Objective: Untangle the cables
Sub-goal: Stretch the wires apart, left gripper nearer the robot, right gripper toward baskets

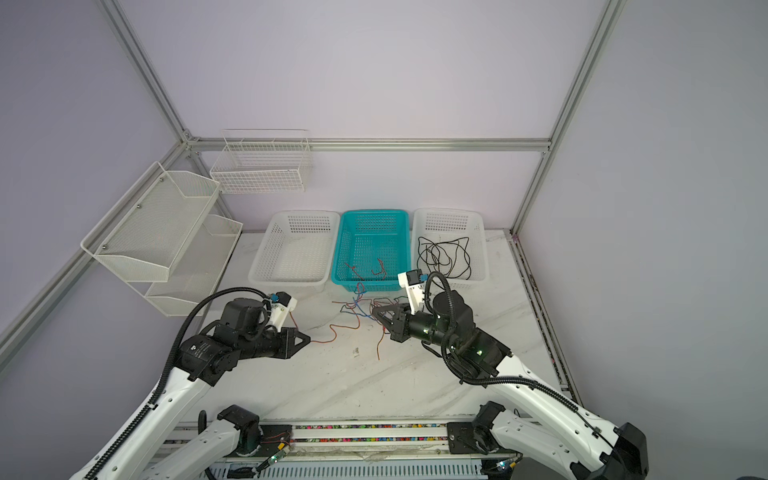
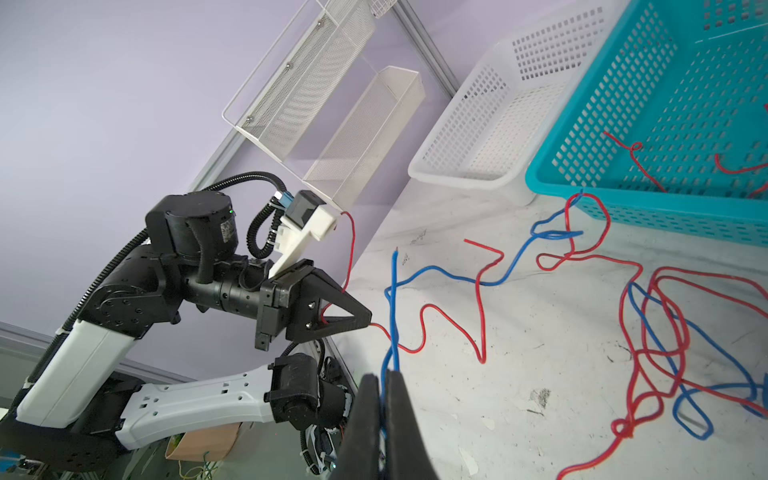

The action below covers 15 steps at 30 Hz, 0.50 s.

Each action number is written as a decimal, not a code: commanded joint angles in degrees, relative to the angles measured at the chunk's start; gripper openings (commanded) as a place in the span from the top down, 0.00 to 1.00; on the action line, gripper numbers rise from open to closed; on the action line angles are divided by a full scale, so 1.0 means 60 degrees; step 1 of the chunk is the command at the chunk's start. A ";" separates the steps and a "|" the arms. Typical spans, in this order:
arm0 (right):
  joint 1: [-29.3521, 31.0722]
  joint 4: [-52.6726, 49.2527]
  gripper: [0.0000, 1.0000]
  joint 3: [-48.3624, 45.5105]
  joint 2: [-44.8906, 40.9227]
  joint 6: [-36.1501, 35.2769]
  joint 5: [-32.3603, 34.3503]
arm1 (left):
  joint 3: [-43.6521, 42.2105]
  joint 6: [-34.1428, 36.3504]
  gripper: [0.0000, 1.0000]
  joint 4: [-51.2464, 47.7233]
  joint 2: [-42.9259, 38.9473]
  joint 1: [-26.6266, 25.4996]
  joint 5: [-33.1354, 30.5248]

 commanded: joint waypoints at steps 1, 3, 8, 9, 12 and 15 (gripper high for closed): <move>-0.0040 -0.0212 1.00 0.0212 -0.0214 -0.0045 0.0742 | 0.0811 0.0528 1.00 0.0226 -0.0163 0.0063 0.1197; -0.0078 -0.0162 1.00 0.0236 -0.0300 -0.0052 0.0985 | 0.0843 0.0710 1.00 0.0292 -0.0275 0.0064 0.1856; -0.0102 0.0171 1.00 0.0452 0.0148 -0.0139 0.0566 | 0.0968 0.1165 1.00 0.0229 -0.0264 0.0056 0.2969; -0.0102 0.0292 1.00 0.0498 0.0275 -0.0072 0.0444 | 0.0996 0.1176 1.00 0.0214 -0.0264 0.0066 0.2953; -0.0109 0.0431 1.00 0.0643 0.0414 0.0013 0.0513 | 0.1141 0.1168 1.00 0.0228 -0.0366 0.0060 0.3251; -0.0164 0.0305 1.00 0.0754 0.0338 0.0139 0.1377 | 0.1367 0.1216 1.00 0.0239 -0.0721 0.0062 0.3336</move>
